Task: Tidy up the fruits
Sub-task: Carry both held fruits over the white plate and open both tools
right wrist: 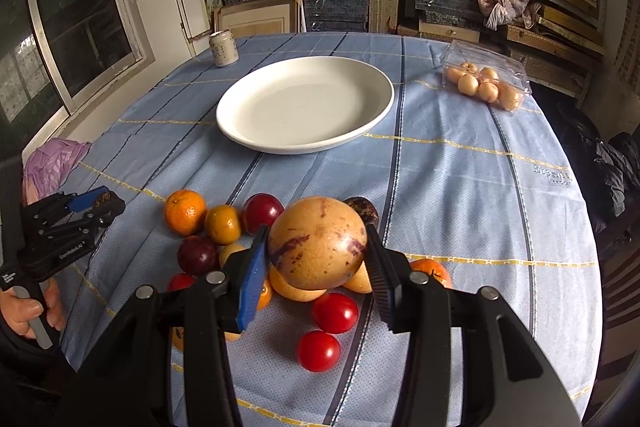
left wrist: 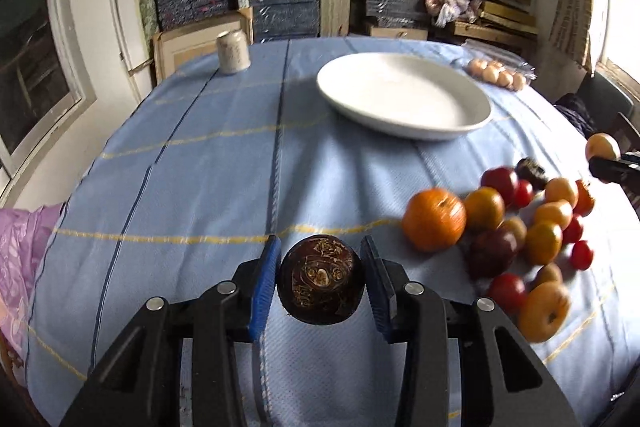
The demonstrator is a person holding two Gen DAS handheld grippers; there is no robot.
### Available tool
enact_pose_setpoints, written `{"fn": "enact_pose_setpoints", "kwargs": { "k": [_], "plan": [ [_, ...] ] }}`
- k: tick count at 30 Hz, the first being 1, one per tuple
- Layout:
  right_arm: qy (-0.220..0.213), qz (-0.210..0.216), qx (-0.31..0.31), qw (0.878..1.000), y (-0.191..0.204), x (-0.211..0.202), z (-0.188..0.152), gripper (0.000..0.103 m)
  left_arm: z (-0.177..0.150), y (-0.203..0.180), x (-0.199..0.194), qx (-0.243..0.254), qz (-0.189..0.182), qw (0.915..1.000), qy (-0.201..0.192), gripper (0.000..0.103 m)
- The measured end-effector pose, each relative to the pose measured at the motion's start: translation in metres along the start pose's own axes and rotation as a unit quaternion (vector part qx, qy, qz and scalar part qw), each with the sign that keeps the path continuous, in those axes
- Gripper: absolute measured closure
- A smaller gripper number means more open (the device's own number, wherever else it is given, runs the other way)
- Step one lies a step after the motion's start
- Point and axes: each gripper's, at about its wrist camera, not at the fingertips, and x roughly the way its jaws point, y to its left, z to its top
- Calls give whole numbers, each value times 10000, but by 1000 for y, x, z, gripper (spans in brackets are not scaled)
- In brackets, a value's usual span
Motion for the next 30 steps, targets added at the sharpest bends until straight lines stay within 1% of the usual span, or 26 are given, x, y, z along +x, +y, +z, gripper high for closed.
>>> {"fn": "enact_pose_setpoints", "kwargs": {
  "k": [4,8,11,13,16,18,19,23,27,29,30],
  "plan": [
    [-4,61,11,10000,-4,5,16,58,31,-13,6,128,-183,9997,-97,62],
    [-116,211,-72,9997,-8,12,53,58,73,-23,24,204,-317,9990,-239,62],
    [-140,292,-174,9993,-8,26,87,58,109,-30,50,186,-407,9987,-247,62],
    [-117,275,-261,9992,-10,44,110,58,133,-35,73,169,-424,9987,-236,62],
    [5,212,-321,9993,-15,77,140,58,157,-37,106,59,-555,9983,-156,62],
    [147,177,-329,9992,-22,106,155,58,169,-38,127,-19,-673,9977,-76,62],
    [239,150,-302,9991,-24,122,160,58,175,-38,140,-20,-574,9983,-17,62],
    [472,54,-282,9985,-30,167,171,58,188,-37,179,-45,-410,9990,173,62],
    [693,-87,-247,9973,-37,204,175,58,195,-34,200,-90,-336,9990,268,62],
    [753,-111,-245,9968,-39,215,174,57,195,-34,207,-63,-295,9989,367,61],
    [784,-131,-261,9965,-39,219,174,54,196,-35,210,-37,-257,9989,384,61]
  ]
}}
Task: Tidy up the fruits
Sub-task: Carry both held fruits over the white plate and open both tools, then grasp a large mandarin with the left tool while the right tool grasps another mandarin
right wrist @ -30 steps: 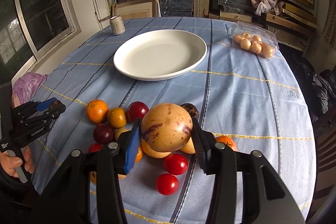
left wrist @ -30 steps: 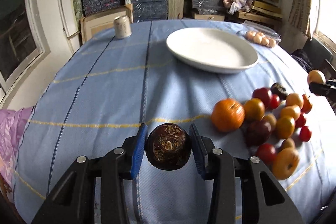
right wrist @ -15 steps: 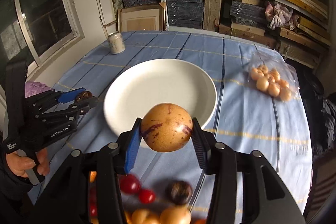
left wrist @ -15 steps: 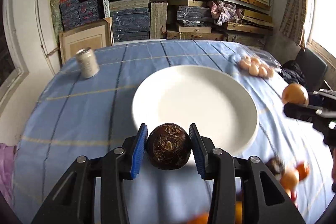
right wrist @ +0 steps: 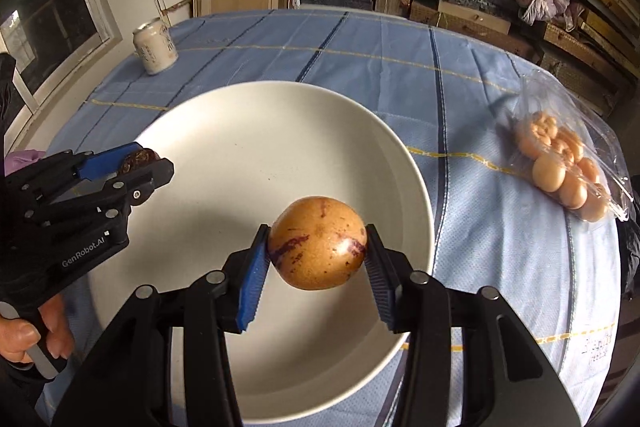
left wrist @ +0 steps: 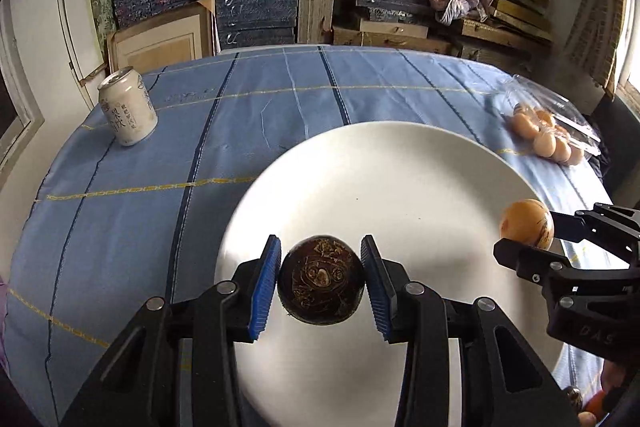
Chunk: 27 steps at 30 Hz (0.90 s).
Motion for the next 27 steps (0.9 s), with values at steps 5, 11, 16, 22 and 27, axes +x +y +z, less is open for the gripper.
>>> {"fn": "enact_pose_setpoints", "kwargs": {
  "k": [5,11,16,22,27],
  "plan": [
    [-164,-103,70,9998,-2,-7,-2,31,-3,-3,-6,60,167,9998,-136,33],
    [-306,-80,149,9994,-6,-35,-18,31,-12,-5,-32,133,350,9988,-312,25],
    [-494,93,255,9984,-4,-77,-46,29,-33,-9,-73,267,428,9968,-615,11],
    [-994,55,230,9948,6,-149,-109,10,-84,-13,-140,417,3,9953,-873,4],
    [-1113,122,443,9927,13,-185,-176,9,-144,-16,-168,463,-376,9963,-613,4]
  ]
}}
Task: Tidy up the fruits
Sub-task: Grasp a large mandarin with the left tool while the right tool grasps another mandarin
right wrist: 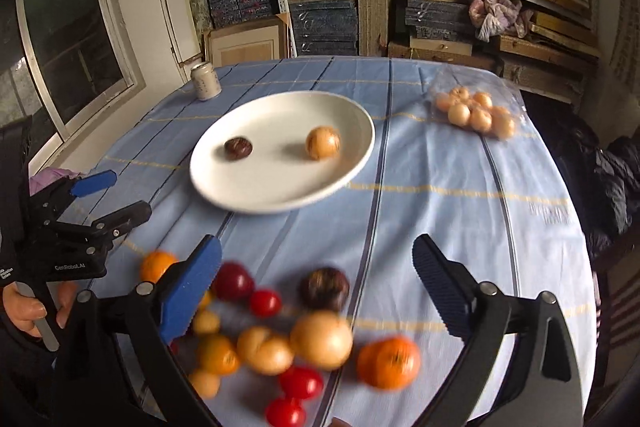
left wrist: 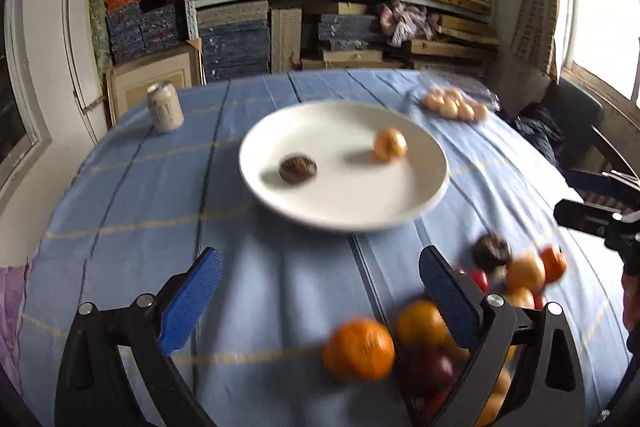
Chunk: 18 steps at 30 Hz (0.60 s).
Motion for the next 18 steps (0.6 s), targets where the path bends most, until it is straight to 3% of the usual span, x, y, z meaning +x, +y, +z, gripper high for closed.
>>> {"fn": "enact_pose_setpoints", "kwargs": {
  "k": [4,9,16,18],
  "plan": [
    [56,-80,98,9999,3,-17,-39,9,-34,-11,3,125,151,9996,185,3],
    [116,-31,266,9996,7,-29,-69,9,-47,-8,17,45,369,9989,281,4],
    [114,21,347,9993,7,-32,-73,9,-46,-11,32,173,404,9983,384,4],
    [100,-1,371,9993,6,-32,-71,9,-46,-9,33,157,337,9985,396,12]
  ]
}}
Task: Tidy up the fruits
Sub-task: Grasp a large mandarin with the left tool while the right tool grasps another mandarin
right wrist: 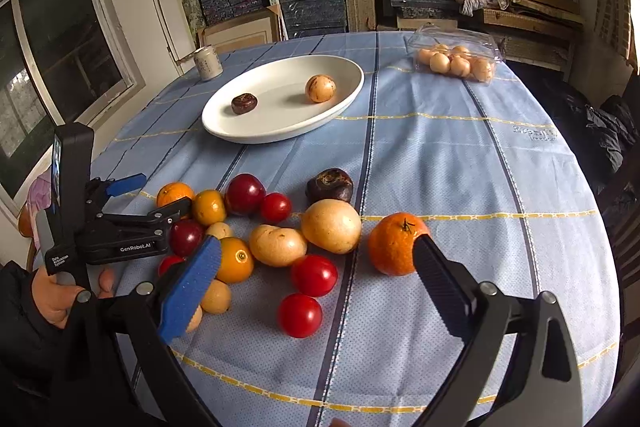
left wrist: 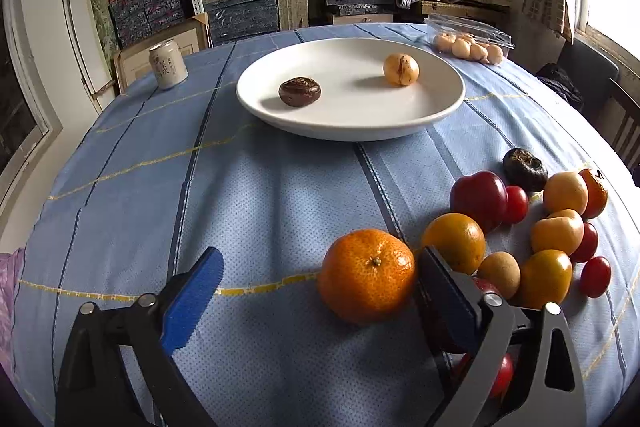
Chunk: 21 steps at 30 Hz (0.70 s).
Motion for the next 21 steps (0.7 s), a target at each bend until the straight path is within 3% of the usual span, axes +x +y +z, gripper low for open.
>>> {"fn": "enact_pose_setpoints", "kwargs": {
  "k": [2,4,14,21],
  "plan": [
    [25,-55,-11,10000,-1,2,2,9,-2,-4,0,112,-79,9999,24,39],
    [81,-175,-29,9998,-2,5,1,9,-3,-9,3,237,-103,9996,90,55],
    [353,-457,93,9983,-28,25,-3,10,-3,14,-1,-389,-385,9985,-70,55],
    [515,-826,69,9952,-36,43,-2,22,-3,18,-2,-520,-501,9974,-90,55]
  ]
}}
